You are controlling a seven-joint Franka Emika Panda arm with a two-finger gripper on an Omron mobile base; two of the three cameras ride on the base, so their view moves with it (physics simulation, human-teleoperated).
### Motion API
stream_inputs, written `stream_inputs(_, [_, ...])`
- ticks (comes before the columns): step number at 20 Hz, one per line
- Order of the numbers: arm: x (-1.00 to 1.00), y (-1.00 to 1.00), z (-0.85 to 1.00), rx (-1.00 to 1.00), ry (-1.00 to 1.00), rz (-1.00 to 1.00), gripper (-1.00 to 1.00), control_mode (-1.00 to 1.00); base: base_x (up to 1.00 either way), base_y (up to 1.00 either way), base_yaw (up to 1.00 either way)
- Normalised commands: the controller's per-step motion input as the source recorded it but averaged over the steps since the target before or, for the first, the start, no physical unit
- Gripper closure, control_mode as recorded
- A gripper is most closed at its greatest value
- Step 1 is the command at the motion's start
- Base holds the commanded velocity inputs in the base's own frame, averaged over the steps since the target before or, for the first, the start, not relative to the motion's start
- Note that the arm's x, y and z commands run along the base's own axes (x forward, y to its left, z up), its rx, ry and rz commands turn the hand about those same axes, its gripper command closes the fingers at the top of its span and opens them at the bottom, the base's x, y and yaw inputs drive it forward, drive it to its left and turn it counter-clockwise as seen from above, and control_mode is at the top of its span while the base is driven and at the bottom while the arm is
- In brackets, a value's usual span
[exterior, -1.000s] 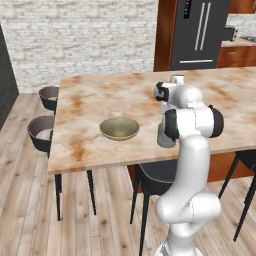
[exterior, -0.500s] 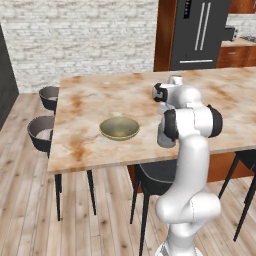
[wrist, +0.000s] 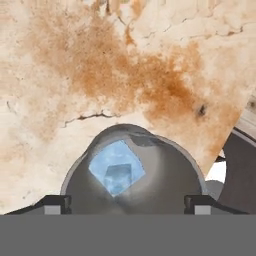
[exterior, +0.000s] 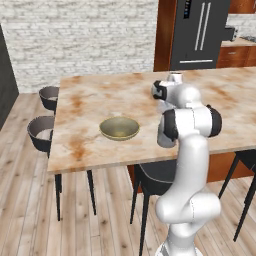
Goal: There are two ice cubes in the ice bowl. Place both ice cubes in the glass cup.
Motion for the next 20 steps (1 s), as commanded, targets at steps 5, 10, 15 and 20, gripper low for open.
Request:
stream_inputs(5, [-1.00,0.33,0.26,-0.13,-0.32,0.01,-1.00,-1.00,0.00,0.00,0.00])
stream_inputs(10, [-1.00,0.30,-0.43,-0.43,-0.28,0.01,-1.00,-1.00,0.00,0.00,0.00])
stream_inputs(15, [-0.94,-0.14,-0.53,-0.28,-0.20,-0.07,-1.00,-1.00,0.00,0.00,0.00])
stream_inputs(20, [-0.25,0.12,0.03,-0.04,-0.06,0.01,-1.00,-1.00,0.00,0.00,0.00])
